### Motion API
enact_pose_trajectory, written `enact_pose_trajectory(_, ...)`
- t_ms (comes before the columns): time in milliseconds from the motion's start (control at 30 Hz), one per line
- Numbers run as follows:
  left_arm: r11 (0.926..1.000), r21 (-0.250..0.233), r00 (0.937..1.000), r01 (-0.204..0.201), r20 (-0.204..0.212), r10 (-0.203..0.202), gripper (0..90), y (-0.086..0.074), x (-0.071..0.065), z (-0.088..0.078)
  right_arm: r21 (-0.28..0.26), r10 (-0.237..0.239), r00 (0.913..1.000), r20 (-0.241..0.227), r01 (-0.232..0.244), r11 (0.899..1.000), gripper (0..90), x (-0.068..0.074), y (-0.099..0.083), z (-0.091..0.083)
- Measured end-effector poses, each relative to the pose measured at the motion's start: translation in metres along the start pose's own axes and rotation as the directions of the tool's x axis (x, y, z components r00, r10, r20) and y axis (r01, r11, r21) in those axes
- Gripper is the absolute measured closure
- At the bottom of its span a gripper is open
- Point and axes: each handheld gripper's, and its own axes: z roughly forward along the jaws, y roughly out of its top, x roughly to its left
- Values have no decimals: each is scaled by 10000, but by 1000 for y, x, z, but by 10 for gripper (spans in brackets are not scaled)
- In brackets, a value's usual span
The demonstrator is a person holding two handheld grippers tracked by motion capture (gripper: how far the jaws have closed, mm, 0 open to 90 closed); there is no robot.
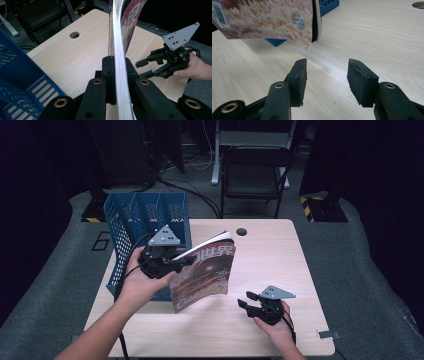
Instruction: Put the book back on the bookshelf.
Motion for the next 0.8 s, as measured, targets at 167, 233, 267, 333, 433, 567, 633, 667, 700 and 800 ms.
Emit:
enact_pose_trajectory(167,9998,-182,9998,94,-165,-97,841,4,7,-12,95,-40,10000,32,40,9999,500,-1,-1,0)
enact_pose_trajectory(233,9996,-238,9997,145,-182,-149,841,6,8,-15,67,-45,10000,5,45,10000,500,-1,-1,1)
enact_pose_trajectory(267,9996,-233,9996,128,-252,-133,841,7,9,-17,93,10,10000,21,-10,10000,500,-1,-1,0)
enact_pose_trajectory(333,9994,-280,9995,223,-229,-230,841,9,11,-21,99,15,10000,30,-15,9999,500,-1,-2,0)
enact_pose_trajectory(433,9992,-279,9993,269,-234,-276,841,13,13,-27,138,-8,10000,-8,8,9999,501,-2,-2,0)
enact_pose_trajectory(567,9988,-330,9992,354,-168,-360,841,17,17,-36,122,19,10000,-11,-19,9999,501,-2,-2,0)
enact_pose_trajectory(633,9986,-394,9991,365,-220,-373,841,18,18,-41,136,21,10000,21,-21,9999,501,-2,-2,0)
enact_pose_trajectory(667,9983,-428,9989,407,-227,-417,841,18,19,-42,146,-3,10000,17,2,9999,501,-2,-2,0)
enact_pose_trajectory(700,9984,-425,9989,375,-264,-387,841,19,19,-44,153,1,10000,14,-1,9999,501,-2,-2,0)
enact_pose_trajectory(800,9985,-440,9986,337,-405,-354,841,19,22,-50,151,-4,10000,18,4,9999,501,-2,-2,0)
